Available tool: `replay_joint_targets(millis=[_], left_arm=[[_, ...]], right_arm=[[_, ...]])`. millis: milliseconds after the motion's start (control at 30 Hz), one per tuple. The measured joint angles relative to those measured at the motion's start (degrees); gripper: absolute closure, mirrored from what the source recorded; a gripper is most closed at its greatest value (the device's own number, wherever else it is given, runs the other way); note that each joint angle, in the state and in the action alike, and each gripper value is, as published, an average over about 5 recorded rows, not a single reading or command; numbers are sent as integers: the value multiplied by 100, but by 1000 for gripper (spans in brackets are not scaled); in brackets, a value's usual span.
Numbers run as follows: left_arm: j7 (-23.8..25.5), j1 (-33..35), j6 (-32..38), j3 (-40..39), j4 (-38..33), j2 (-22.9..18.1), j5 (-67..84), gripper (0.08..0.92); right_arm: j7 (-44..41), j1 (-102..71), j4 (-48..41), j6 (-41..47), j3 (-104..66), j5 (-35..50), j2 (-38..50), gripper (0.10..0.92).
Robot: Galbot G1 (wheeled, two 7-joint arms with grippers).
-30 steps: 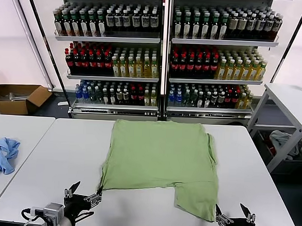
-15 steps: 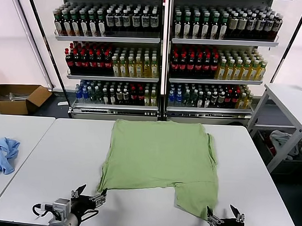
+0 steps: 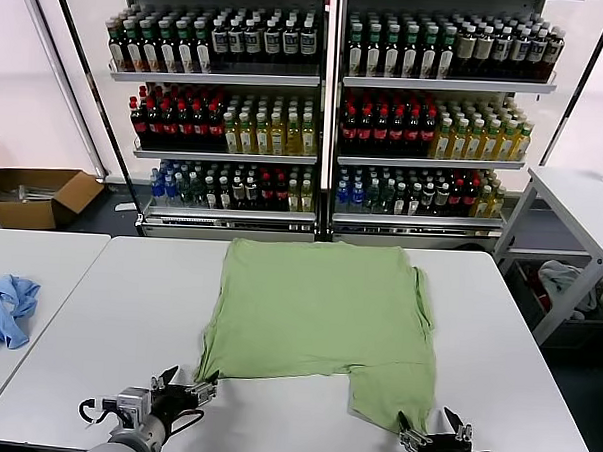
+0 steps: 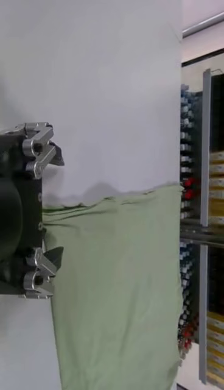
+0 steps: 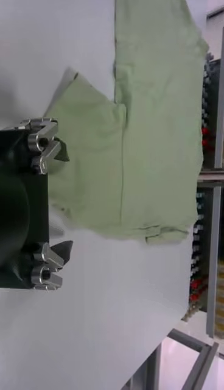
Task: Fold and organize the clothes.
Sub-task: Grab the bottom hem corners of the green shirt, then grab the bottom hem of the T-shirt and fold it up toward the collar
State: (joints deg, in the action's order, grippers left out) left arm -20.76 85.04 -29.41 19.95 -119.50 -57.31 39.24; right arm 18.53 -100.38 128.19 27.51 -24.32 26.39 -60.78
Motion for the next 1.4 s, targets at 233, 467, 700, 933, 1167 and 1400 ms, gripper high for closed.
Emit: replay_joint_targets(millis=[233,467,700,933,1167,1400], left_arm=[[36,14,59,-58,39,0,1,486],[96,65,136,-123,52,12,-42,685],[80,104,206,-111,-26,67,-43,882],[3,192,318,-2,-181,166,-26,920],[-124,389,404,154,-455,281,0,920],[-305,704,436,290,-856,412,-20,920]], right_arm=[[-43,-14,-58,-64,54,-25,5,535],[-108,-81,-53,-178,47,-98,30,735],[-174,-165,70,-210,-19,-144,83,902],[-222,-273,279,-183,-183,-189,165,916],[-280,-413,544,-91,-364,-191,276,916],[-263,-615,856,-24,-542,-215,420,916]])
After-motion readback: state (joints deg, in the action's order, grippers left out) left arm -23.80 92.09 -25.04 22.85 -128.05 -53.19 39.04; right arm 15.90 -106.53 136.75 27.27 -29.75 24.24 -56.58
